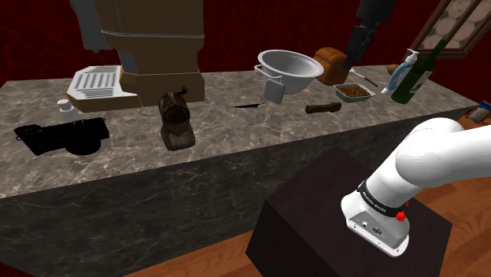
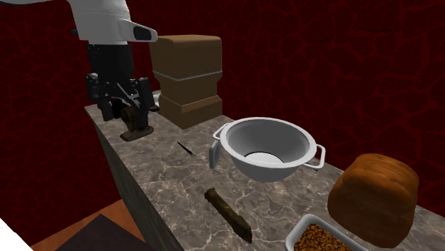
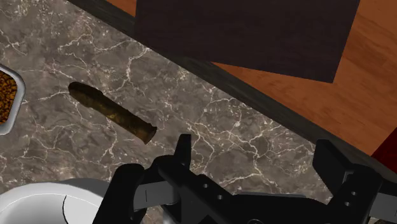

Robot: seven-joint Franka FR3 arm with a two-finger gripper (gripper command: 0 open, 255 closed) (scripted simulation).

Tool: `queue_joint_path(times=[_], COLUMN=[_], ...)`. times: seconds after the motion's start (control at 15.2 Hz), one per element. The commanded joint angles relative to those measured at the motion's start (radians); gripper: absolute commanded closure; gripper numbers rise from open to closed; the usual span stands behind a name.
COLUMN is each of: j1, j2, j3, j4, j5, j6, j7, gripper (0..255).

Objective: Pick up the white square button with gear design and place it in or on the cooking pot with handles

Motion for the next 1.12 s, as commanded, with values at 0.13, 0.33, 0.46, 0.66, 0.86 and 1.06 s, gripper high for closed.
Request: queue_joint_path(times=[0.13, 0.33, 0.46, 0.66, 0.86, 1.06], j1=[-0.002, -0.005, -0.006, -0.007, -0.008, -0.009], j2=[0.048, 0.129, 0.189, 0.284, 0.386, 0.493], j3=[-0.012, -0.029, -0.04, -0.057, -0.073, -0.087], j4=[-0.015, -0.026, -0.027, -0.016, 0.007, 0.043], j5=[-0.009, -0.02, -0.026, -0.032, -0.034, -0.032], j6=[0.068, 0.169, 0.234, 0.328, 0.415, 0.494], j7=[-0.013, -0.032, -0.044, -0.062, -0.081, -0.102], gripper=[0, 0, 0, 0, 0, 0])
